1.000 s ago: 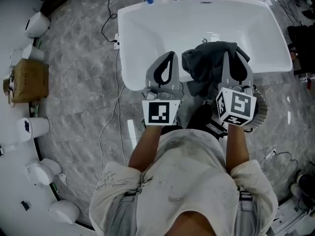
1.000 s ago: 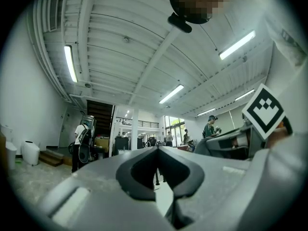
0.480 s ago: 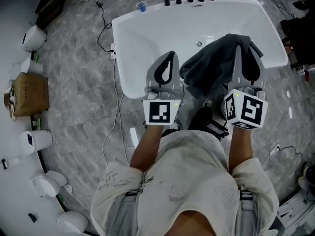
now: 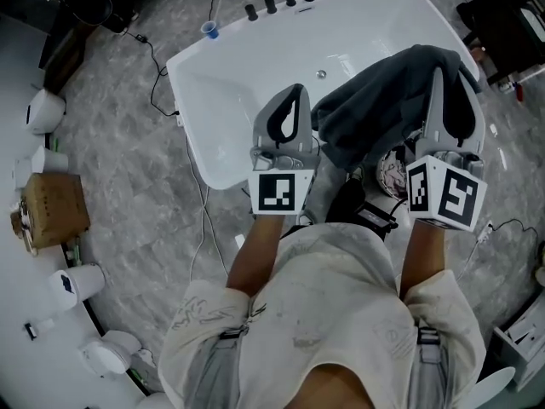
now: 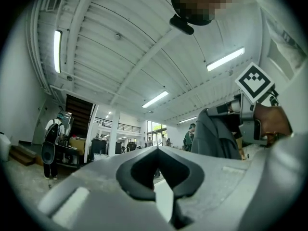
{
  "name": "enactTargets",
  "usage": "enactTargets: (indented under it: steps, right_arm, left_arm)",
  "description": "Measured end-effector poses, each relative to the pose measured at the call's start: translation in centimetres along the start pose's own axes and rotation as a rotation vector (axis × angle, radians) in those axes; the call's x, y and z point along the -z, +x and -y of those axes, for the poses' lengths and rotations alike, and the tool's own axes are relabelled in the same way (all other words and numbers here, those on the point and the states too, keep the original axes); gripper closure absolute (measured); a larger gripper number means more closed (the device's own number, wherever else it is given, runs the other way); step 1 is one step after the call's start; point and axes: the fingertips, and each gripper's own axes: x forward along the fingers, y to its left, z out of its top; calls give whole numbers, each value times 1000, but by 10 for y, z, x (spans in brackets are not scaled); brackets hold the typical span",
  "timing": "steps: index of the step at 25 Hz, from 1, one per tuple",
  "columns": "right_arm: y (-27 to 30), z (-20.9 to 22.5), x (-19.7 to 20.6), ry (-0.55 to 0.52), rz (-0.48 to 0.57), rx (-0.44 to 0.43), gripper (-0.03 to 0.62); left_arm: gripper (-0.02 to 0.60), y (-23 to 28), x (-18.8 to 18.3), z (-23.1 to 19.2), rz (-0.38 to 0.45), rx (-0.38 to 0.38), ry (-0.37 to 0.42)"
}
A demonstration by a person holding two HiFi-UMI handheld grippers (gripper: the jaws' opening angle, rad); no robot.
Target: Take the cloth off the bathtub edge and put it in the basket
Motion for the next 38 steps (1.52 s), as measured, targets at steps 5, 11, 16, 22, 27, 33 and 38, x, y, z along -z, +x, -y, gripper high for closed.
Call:
enactTargets:
  steps: [5, 11, 16, 22, 27, 33, 38]
  right_arm:
    - [-20, 59, -3, -32, -15, 136, 531]
    - [-44, 119, 9, -59, -47, 285, 531]
    - [-65, 173, 12, -82, -59, 405, 531]
    - [-94, 222, 7, -90, -63, 521, 531]
    - [-115, 253, 4, -98, -58, 590, 531]
    - [-140, 284, -2, -126, -51, 678, 531]
    - [-156, 295, 4, -135, -63, 733, 531]
  left_arm:
    - [584, 32, 0, 51, 6, 129, -29]
    - [584, 71, 10, 107, 7, 277, -61]
    - [584, 101, 15, 164, 8, 407, -63]
    - [584, 123, 19, 217, -13, 513, -90]
    - [584, 134, 22, 260, 0, 589, -99]
    - [584, 149, 24, 301, 14, 669, -129]
    - [584, 156, 31, 326, 13, 727, -148]
